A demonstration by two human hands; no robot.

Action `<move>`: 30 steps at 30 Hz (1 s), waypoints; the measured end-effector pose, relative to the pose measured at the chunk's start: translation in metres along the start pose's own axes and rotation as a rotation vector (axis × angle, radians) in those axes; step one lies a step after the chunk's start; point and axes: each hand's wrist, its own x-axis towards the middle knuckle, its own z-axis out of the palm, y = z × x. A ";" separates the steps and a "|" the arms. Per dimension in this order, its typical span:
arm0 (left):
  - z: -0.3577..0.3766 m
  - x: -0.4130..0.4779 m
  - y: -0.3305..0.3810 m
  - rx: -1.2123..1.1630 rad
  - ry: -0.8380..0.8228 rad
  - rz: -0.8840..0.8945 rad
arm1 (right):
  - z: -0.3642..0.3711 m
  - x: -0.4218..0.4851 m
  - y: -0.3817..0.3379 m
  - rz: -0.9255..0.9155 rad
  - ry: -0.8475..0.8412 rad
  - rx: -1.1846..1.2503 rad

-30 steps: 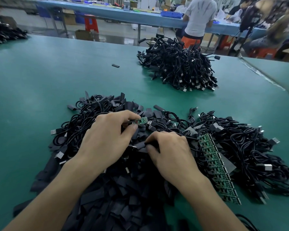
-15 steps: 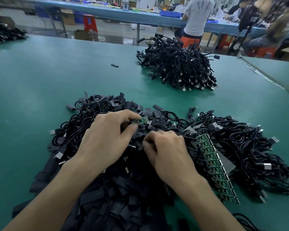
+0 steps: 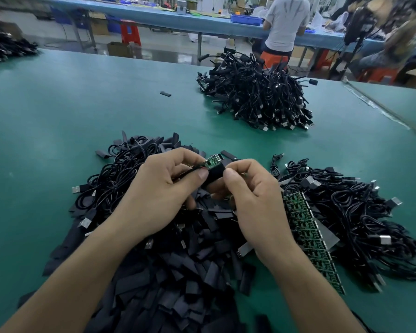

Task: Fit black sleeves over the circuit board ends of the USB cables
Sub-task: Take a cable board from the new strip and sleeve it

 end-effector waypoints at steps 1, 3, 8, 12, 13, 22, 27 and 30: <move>0.000 0.000 0.000 -0.024 0.008 -0.002 | 0.000 0.000 0.000 0.015 -0.015 0.016; -0.001 0.001 0.001 -0.039 0.020 -0.008 | -0.002 0.001 0.000 0.021 -0.031 0.005; -0.004 0.001 0.004 -0.096 -0.012 -0.050 | -0.009 0.002 0.000 -0.016 -0.157 0.017; -0.003 0.001 0.005 -0.105 -0.026 -0.067 | -0.013 0.004 0.000 -0.012 -0.171 0.071; -0.003 0.000 0.005 -0.107 -0.026 -0.071 | -0.014 0.004 0.000 -0.009 -0.171 0.067; -0.006 0.002 0.002 -0.010 0.053 -0.058 | -0.024 0.010 -0.007 -0.048 0.026 0.031; -0.007 0.001 0.002 0.112 -0.018 -0.077 | -0.029 0.011 -0.012 -0.090 0.053 0.063; -0.005 -0.001 0.003 0.164 -0.070 -0.090 | -0.031 0.011 -0.011 -0.096 0.044 0.038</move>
